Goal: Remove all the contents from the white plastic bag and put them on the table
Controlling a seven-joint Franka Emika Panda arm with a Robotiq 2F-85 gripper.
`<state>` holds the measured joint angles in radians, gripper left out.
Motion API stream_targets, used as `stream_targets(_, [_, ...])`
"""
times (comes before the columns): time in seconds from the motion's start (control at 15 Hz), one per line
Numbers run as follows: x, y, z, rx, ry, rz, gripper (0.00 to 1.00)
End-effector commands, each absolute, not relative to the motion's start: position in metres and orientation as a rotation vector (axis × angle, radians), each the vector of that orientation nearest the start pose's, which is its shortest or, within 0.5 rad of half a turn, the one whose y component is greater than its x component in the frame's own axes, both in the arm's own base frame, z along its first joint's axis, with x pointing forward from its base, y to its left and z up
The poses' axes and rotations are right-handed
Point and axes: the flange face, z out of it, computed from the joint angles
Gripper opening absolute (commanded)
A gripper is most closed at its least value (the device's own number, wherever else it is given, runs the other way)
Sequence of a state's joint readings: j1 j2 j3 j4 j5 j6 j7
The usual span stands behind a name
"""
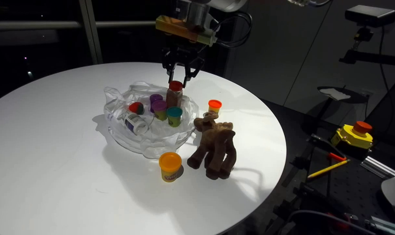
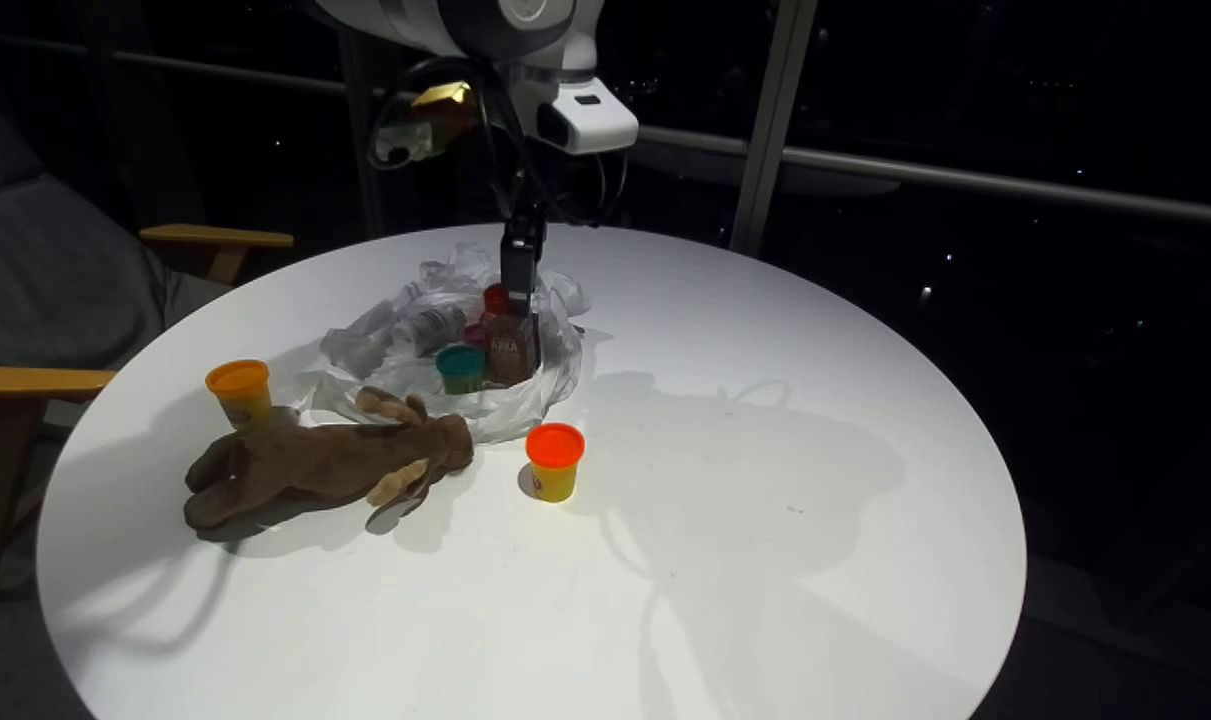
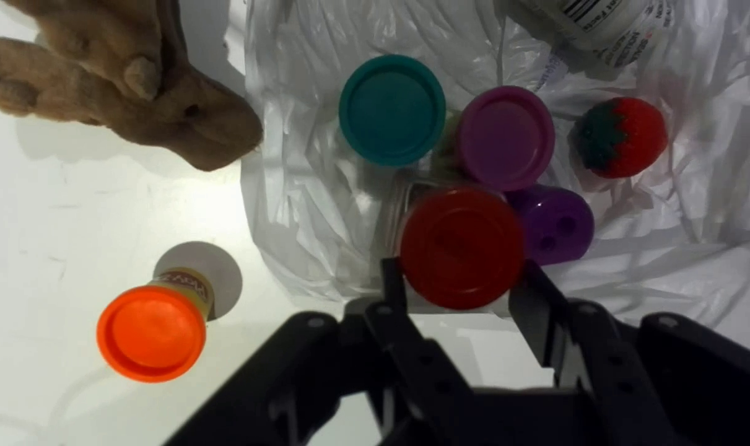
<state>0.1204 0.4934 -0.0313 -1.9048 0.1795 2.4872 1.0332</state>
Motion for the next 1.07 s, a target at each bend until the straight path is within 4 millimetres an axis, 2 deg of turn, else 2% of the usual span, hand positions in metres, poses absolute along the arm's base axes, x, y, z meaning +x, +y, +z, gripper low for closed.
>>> stream_targets(0.0, [0.609,0.066,0.313,-2.577,1.494,-0.085,0.22])
stream_targets(0.13, [0.585,0.073,0.338,-2.568,1.457,-0.079,0.22])
stream_targets(0.27, [0.552,0.079,0.35,-2.563,1.446,-0.051,0.22])
stream_targets(0.4, [0.514,0.079,0.352,-2.553,1.464,-0.021,0.22])
stream_targets(0.53, [0.477,0.076,0.349,-2.524,1.497,0.014,0.22])
stream_targets(0.73, [0.419,0.065,0.334,-2.462,1.572,0.088,0.22])
stream_targets(0.87, [0.391,0.055,0.323,-2.413,1.622,0.144,0.22])
stream_targets(1.0, [0.374,0.045,0.312,-2.369,1.66,0.189,0.22])
